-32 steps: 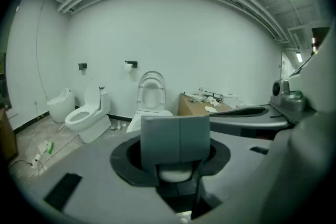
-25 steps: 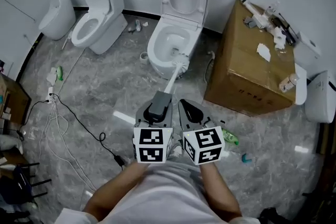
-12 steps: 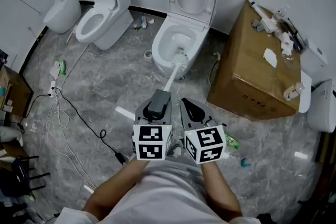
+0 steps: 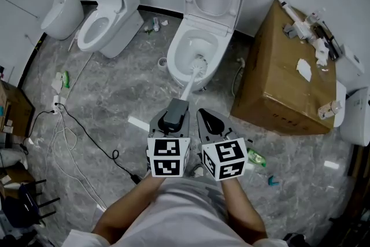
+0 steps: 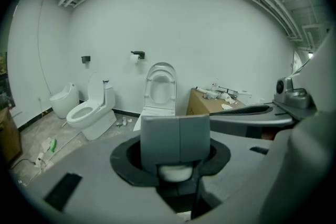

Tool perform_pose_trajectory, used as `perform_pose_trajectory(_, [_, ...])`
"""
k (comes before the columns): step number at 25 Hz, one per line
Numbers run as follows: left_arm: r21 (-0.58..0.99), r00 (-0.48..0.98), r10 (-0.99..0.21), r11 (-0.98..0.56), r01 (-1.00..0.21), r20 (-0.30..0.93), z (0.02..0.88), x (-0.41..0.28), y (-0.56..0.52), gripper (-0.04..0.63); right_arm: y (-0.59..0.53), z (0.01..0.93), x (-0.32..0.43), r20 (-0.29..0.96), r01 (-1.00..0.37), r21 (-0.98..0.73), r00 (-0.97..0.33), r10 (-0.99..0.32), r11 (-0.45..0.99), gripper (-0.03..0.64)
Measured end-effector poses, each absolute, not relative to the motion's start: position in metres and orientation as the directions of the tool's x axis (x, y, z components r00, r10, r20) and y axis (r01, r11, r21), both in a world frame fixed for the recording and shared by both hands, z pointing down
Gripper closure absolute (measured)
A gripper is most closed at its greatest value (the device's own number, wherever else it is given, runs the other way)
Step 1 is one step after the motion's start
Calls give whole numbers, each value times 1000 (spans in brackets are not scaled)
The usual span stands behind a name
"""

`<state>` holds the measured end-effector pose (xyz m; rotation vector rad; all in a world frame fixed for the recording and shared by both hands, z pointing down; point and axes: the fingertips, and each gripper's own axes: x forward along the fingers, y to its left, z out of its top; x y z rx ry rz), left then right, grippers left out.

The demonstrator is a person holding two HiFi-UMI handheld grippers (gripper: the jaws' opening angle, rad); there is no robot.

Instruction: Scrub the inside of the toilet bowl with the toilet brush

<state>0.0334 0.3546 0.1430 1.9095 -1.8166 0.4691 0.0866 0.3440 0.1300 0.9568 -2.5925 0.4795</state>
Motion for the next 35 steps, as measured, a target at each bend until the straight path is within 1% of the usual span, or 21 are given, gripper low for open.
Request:
perform_pose_trajectory(7, [108,96,-808,-41,-993,581,165,-8,302,442,291,146,46,456,-687,-207,-698,-552,697,618])
perform_pose_trajectory(20, [181,190,-766,-97,-979,614,194,-73,228,442,217,168,-16,528,-759,-194,-615,-586,622,618])
perform_pose_trajectory(28, [208,220,-727,-108,-972,650,224,-87,194,442,184,187,-29,561,-779,-196,-587,-584,595,618])
perform_pose_trajectory(35, [185,220,-658,-124,-975,720,268,-78,159,442,133,218,-20,572,-784,-228,-588,-572,577,618])
